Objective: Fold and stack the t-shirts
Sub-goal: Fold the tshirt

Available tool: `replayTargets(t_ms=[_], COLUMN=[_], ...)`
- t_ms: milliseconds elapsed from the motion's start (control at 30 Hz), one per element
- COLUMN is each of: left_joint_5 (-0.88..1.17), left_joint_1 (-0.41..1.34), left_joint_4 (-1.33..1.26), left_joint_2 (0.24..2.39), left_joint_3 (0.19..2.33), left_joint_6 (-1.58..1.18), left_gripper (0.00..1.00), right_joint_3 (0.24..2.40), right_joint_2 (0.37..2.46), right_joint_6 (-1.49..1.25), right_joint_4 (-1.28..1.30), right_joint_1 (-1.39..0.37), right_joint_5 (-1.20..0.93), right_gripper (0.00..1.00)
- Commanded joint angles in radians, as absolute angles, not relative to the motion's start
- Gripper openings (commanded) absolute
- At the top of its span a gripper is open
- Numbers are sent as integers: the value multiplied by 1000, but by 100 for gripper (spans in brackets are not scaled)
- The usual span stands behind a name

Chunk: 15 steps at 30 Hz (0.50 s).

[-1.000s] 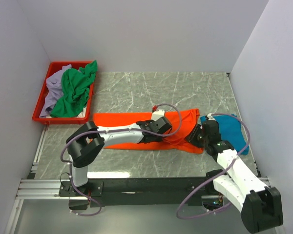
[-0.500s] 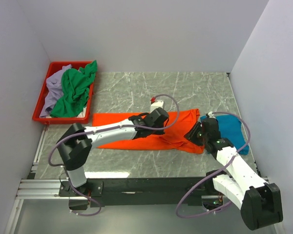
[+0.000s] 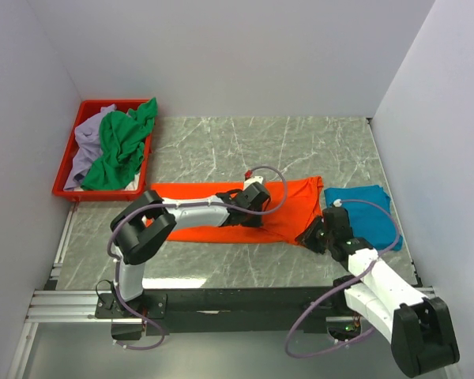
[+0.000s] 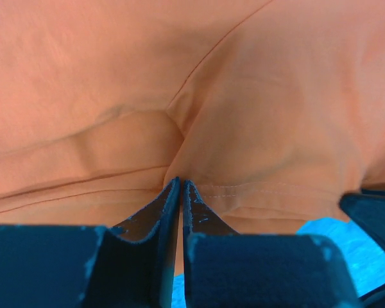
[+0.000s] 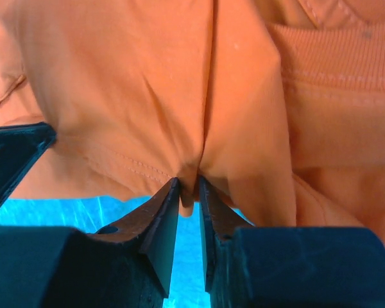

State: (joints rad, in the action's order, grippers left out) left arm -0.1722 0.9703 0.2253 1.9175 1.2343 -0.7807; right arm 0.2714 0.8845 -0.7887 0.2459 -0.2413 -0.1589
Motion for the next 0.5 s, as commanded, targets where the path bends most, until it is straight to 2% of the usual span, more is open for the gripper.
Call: replayTargets(t_ms=[0,267,467], left_joint_5=[-143,-149,-158], left_joint_1=[974,945,868], left_joint_4=[172,212,224], left_joint_2=[1878,1769,1617], left_joint_3=[1215,1233,1082], left_joint_6=[-790,-764,-784], left_gripper=[12,16,19], right_joint_3=[271,413,508], right_joint_2=[798,673,856], right_joint_6=[-815,-816,-830], right_joint_4=[280,413,338], right_joint_1=[-250,-252,-268], right_joint_5=[-160,-111,-94], right_gripper=[26,27,27])
